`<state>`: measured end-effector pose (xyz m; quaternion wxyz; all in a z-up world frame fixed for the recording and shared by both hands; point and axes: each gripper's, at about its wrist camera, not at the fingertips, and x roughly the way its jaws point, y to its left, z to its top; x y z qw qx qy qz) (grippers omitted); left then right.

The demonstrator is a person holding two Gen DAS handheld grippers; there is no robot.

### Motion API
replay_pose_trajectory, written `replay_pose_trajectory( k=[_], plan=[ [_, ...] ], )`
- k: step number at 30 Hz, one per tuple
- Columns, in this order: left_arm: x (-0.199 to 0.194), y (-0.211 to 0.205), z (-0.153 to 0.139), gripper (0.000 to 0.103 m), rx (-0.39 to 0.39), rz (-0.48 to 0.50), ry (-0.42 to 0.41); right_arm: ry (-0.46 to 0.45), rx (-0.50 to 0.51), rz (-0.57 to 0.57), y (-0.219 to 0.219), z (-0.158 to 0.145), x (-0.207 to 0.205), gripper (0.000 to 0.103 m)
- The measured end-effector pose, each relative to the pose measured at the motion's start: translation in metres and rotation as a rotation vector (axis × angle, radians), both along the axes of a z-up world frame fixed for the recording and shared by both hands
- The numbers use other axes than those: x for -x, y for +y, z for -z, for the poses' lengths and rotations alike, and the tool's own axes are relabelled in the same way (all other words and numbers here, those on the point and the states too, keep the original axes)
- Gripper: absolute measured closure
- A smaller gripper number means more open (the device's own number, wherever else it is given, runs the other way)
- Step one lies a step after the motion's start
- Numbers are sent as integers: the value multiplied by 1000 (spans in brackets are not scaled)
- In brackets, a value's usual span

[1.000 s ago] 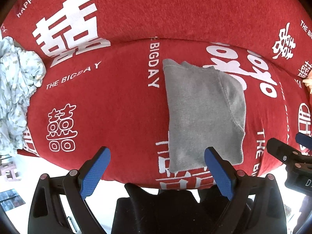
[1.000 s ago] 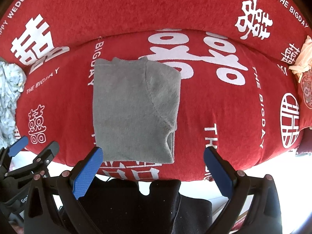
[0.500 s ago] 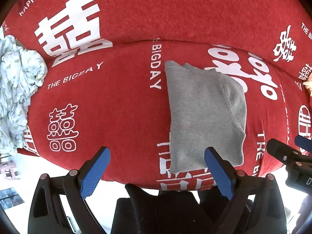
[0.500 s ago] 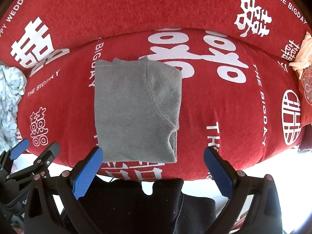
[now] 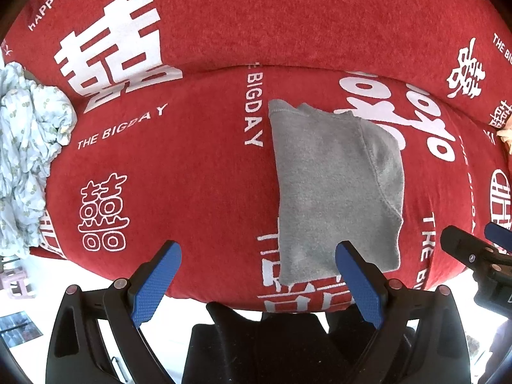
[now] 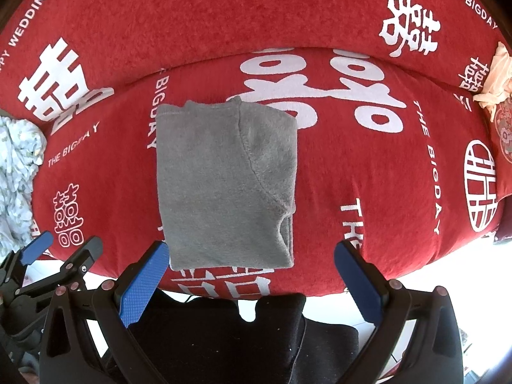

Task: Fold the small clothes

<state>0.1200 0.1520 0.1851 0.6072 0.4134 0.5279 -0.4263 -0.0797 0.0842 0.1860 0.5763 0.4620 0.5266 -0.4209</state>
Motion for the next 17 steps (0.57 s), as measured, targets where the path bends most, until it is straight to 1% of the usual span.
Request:
replay_pose_trajectory(
  k=[8,12,17],
  plan=[
    [0,-3,-3,6,-2,7,5,-1,2,-1,-1,0,1,0],
    [-2,-4,-3,6,9,-2,24,0,2,0,-2,0,1,0],
    [-1,-4,-3,6,19,15,27,3,2,4,1,1,2,0]
  ],
)
